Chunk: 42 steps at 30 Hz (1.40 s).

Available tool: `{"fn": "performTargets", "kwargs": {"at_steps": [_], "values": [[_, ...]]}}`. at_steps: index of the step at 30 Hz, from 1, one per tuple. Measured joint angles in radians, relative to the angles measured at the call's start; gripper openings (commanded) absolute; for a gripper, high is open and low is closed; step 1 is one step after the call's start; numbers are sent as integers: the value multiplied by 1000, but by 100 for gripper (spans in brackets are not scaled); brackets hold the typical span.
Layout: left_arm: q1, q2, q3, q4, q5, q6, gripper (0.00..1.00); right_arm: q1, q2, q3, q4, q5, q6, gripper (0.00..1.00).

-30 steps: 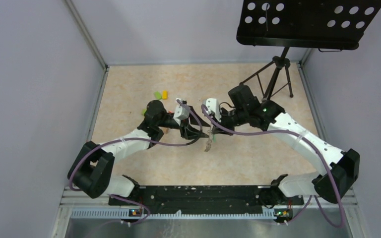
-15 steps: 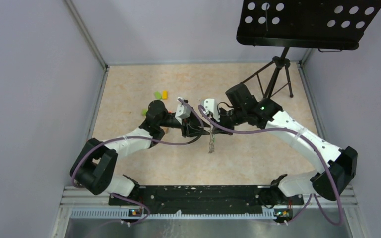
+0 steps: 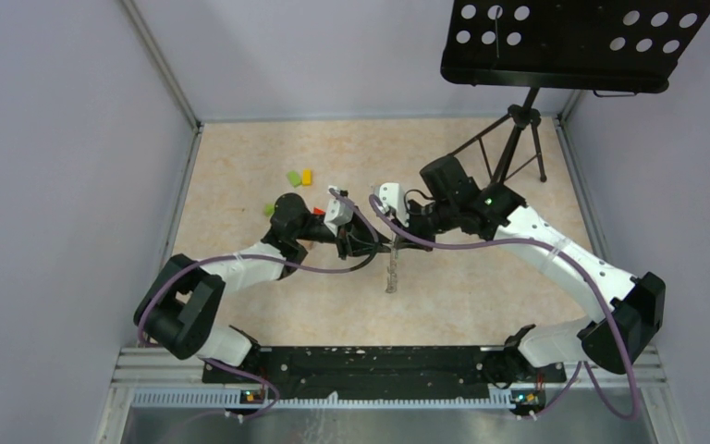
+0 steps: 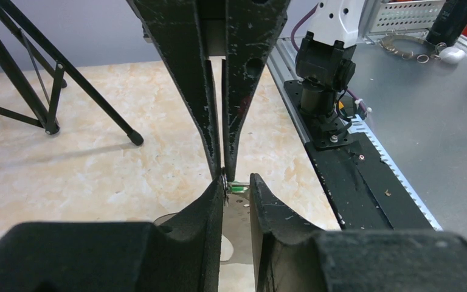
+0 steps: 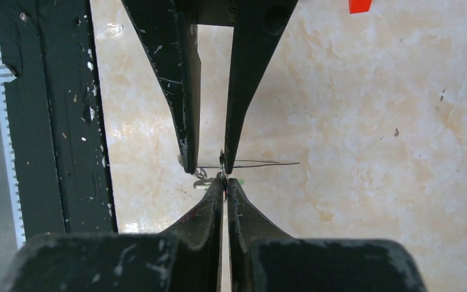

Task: Put the keys on the keyring
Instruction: Adjust the key on the keyring.

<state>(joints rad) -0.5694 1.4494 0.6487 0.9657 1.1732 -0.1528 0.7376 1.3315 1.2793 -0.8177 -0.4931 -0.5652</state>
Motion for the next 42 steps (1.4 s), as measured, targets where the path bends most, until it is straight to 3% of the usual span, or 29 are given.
{"fn": "performTargets", "kwargs": {"at_steps": [23, 30, 38, 42], "values": [[0, 31, -15, 134, 8, -64, 15, 2, 0, 0, 10, -16, 12, 0], [1, 32, -15, 134, 8, -70, 0, 2, -1, -1, 9, -19, 18, 0], [2, 32, -15, 134, 8, -86, 0, 2, -1, -2, 10, -23, 24, 0], [3, 32, -15, 131, 8, -99, 0, 2, -10, -16, 23, -23, 33, 14]]}}
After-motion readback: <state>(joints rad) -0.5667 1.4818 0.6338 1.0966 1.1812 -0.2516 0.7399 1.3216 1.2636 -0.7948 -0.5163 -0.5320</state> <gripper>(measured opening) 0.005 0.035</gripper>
